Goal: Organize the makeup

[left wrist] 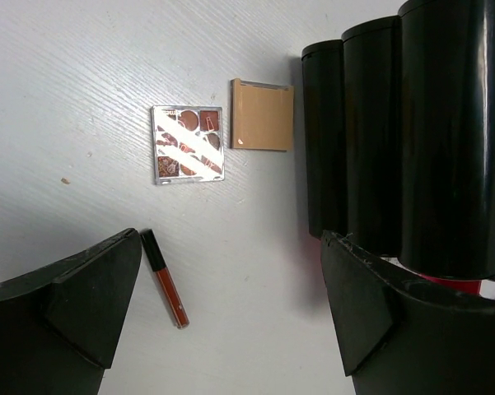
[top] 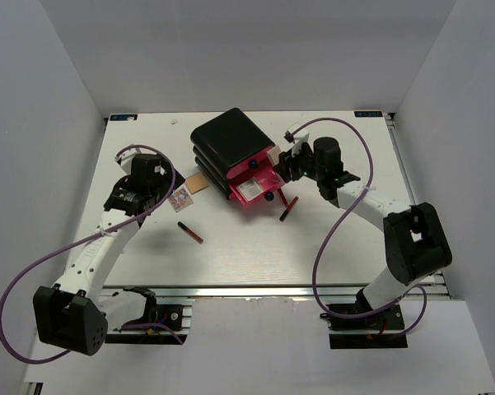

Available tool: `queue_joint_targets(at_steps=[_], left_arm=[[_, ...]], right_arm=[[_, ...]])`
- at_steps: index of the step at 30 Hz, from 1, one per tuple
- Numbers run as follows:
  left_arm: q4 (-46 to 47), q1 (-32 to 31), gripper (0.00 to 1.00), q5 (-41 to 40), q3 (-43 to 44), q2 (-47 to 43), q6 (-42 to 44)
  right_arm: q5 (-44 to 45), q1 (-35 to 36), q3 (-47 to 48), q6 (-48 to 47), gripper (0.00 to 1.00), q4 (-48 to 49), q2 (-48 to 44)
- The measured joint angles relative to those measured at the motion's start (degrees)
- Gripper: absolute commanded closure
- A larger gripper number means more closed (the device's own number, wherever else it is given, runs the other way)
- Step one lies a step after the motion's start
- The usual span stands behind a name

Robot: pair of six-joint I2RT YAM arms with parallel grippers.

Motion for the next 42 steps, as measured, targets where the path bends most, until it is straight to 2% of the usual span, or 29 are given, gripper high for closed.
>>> queue_joint_targets(at_steps=[8, 17, 23, 25, 26, 29, 35, 39, 42], left_arm=[[0.0, 0.1, 0.02, -0.1, -0.5, -1.6, -0.4], [0.0, 0.1, 0.02, -0.1, -0.5, -1.7, -0.5], [0.0, 0.2, 0.02, -0.1, -0.5, -1.7, -0.5], [0.0, 0.2, 0.02, -0.1, -0.5, -1.7, -0.5], [0.0, 0.2, 0.02, -0.1, -0.5, -1.7, -0.5], [0.0, 0.2, 0.02, -0.1, -0.5, -1.7, -0.4], [0.0, 0.2, 0.02, -0.1, -0.5, -1.7, -0.4], [0.0, 0.2, 0.02, 0.0, -0.5, -1.6, -0.4], [0.1, 0.2, 0.03, 0.0, -0.5, -1.4, -0.4]], right_arm=[[1.1, 2.1, 1.2, 0.5, 1.0, 3.5, 1.3], [1.9, 2.5, 1.2, 1.5, 1.0, 2.5, 1.7], [1.9, 2.5, 1.1, 1.4, 0.63, 0.9, 1.7], [1.9, 2.5, 1.1, 1.4, 0.57, 0.5, 1.7], [1.9, 2.5, 1.1, 1.4, 0.49, 0.3, 1.7], [1.8, 2.5, 1.1, 1.4, 0.37, -0.1, 1.7], [1.7, 2.5, 1.1, 1.1, 0.28, -0.7, 1.7], [1.7, 2.5, 1.1, 1.1, 0.28, -1.4, 1.7], [1.7, 2.5, 1.1, 1.1, 0.32, -1.7, 1.4]])
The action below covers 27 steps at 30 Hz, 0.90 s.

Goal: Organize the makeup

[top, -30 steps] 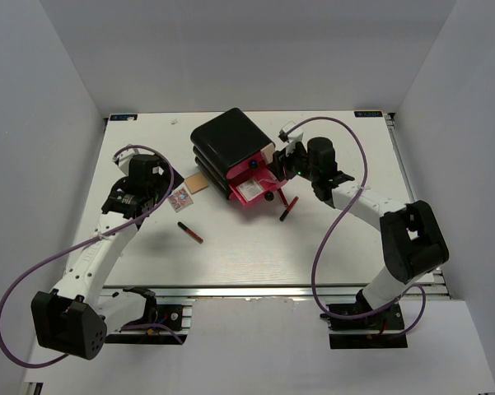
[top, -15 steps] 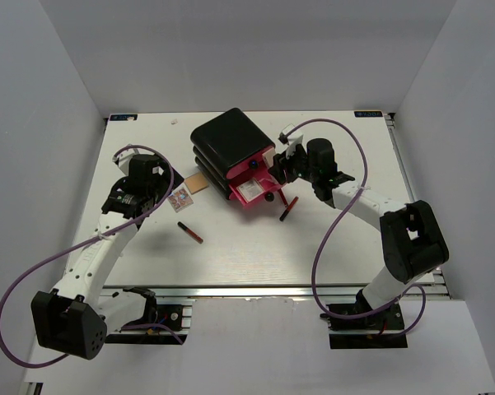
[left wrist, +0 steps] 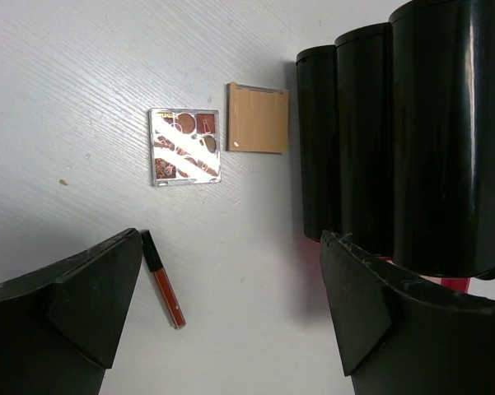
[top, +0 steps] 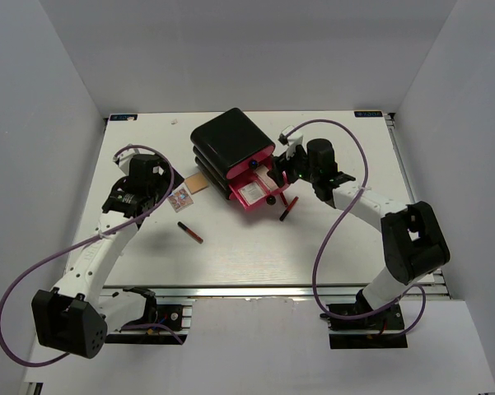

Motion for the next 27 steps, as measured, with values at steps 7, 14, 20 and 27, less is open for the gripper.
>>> queue_joint_targets(at_steps=[7, 14, 20, 27], left_arm=[[1.2, 1.0, 0.89, 1.9, 0.0, 3.7, -1.1], [-3.8, 3.4, 0.15, 7.2, 10.1, 24.2, 2.0], [-8.3, 3.4, 0.02, 8.0, 15.8, 38.3, 7.5], [-9.6, 3.4, 0.02, 7.4, 19.5, 43.1, 10.8]], right_arm=[[-3.8, -0.5, -0.1, -2.6, 0.81, -1.3, -6.7], [-10.8, -1.8, -5.5, -7.5, 0.48, -1.7, -19.8], [-11.8, -3.7, -10.5, -8.6, 0.43, -3.7, -23.6], [-11.8, -5.6, -12.2, -7.3, 0.43, -5.8, -24.6]])
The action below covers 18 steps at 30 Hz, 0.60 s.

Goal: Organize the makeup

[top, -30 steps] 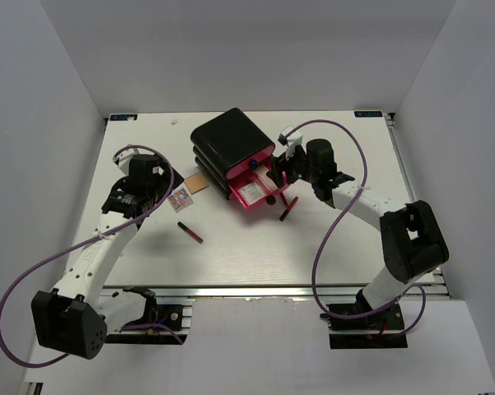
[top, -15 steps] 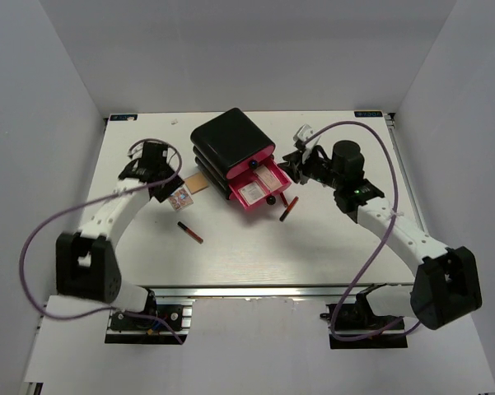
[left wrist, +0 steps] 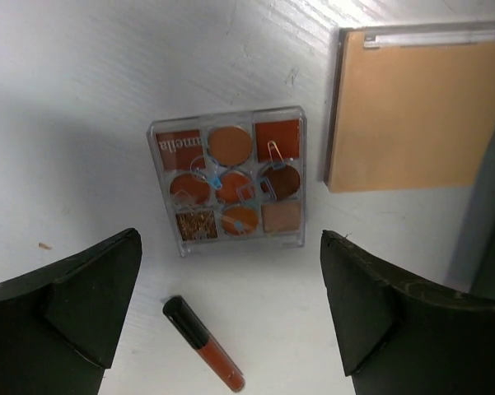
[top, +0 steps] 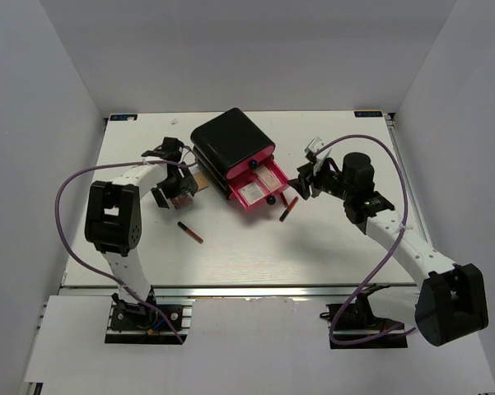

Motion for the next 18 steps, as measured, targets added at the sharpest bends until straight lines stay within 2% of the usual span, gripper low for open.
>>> queue_joint_targets(at_steps=[10, 12, 13, 14, 15, 17, 18], left_arm=[[2.9, 0.0, 0.06, -1.4, 0.4, 3.8, 0.8], [3.4, 0.0, 0.11, -2.0, 0.2, 3.7, 0.5], [3.6, 0.0, 0.15, -2.3, 0.2, 3.7, 0.3], [4.0, 0.0, 0.29, -2.7, 0.2, 3.8, 0.0], [4.3, 0.0, 0.38, -3.1, 0.1, 3.7, -0.5], [5.1, 0.0, 0.5, -3.9, -0.4, 3.5, -0.9], [5.6, 0.0, 0.63, -4.3, -0.9, 3.2, -1.3]], right_arm=[[0.0, -0.9, 0.0, 1.4, 0.43, 0.0, -0.2], [0.0, -0.9, 0.0, 1.7, 0.43, -0.1, -0.2], [0.0, -0.9, 0.0, 1.7, 0.43, -0.1, -0.2], [0.0, -0.9, 0.0, 1.9, 0.43, -0.1, -0.3], [0.0, -0.9, 0.0, 1.9, 0.43, -0.1, -0.3], [0.0, -0.9, 0.0, 1.9, 0.43, -0.2, -0.3], [0.0, -0.9, 0.0, 1.9, 0.43, -0.2, -0.3]])
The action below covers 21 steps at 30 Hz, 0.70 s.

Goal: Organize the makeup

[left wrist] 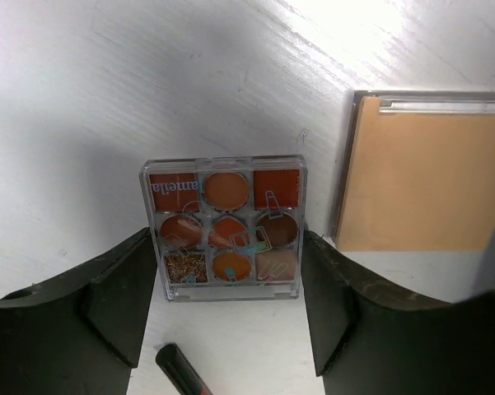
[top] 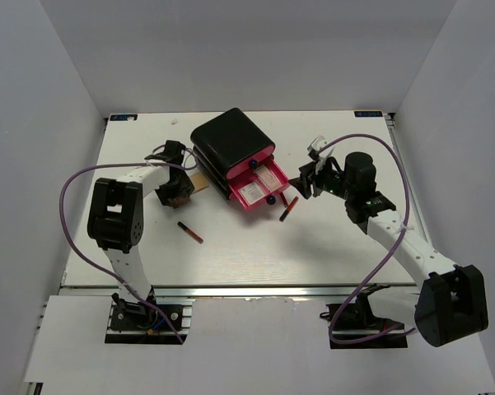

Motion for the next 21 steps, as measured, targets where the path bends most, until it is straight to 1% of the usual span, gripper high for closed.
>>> queue_joint_targets(at_steps=[2, 3, 5, 8, 10, 12, 15, 18, 21], left_arm=[[1.4, -0.1, 0.73, -0.5, -1.8, -1.3, -0.5], [2.0, 0.0, 0.83, -0.8, -3.0, -2.2, -0.8], [2.0, 0.0, 0.89, -1.3, -5.5, -4.2, -1.1], [1.3, 0.0, 0.93, -1.3, -8.3, -8.4, -1.1], [1.4, 0.0, 0.95, -0.9, -9.4, -13.3, -0.5], [3.3, -0.1, 1.0, 1.4, -10.5, -20.3, 0.9], [8.7, -1.4, 1.0, 6.5, -12.1, -31.1, 4.6], [13.2, -5.3, 1.0, 11.4, -14.3, -41.4, 6.7], [16.4, -12.0, 1.0, 14.0, -15.8, -46.7, 7.9]], right_arm=[[0.0, -0.1, 0.0, 0.1, 0.43, 0.0, -0.1], [0.0, -0.2, 0.0, 0.1, 0.43, 0.0, -0.2], [0.0, -0.3, 0.0, 0.2, 0.42, -0.1, -0.3], [0.0, -0.5, 0.0, 0.1, 0.43, -0.1, -0.7], [0.0, -0.7, 0.0, 0.1, 0.42, -0.1, -0.9], [0.0, -0.7, 0.0, 0.1, 0.42, -0.1, -1.1], [0.0, -0.7, 0.0, 0.1, 0.42, -0.1, -1.4], [0.0, -0.7, 0.0, 0.2, 0.42, -0.1, -1.5], [0.0, -0.7, 0.0, 0.2, 0.42, -0.1, -1.5]])
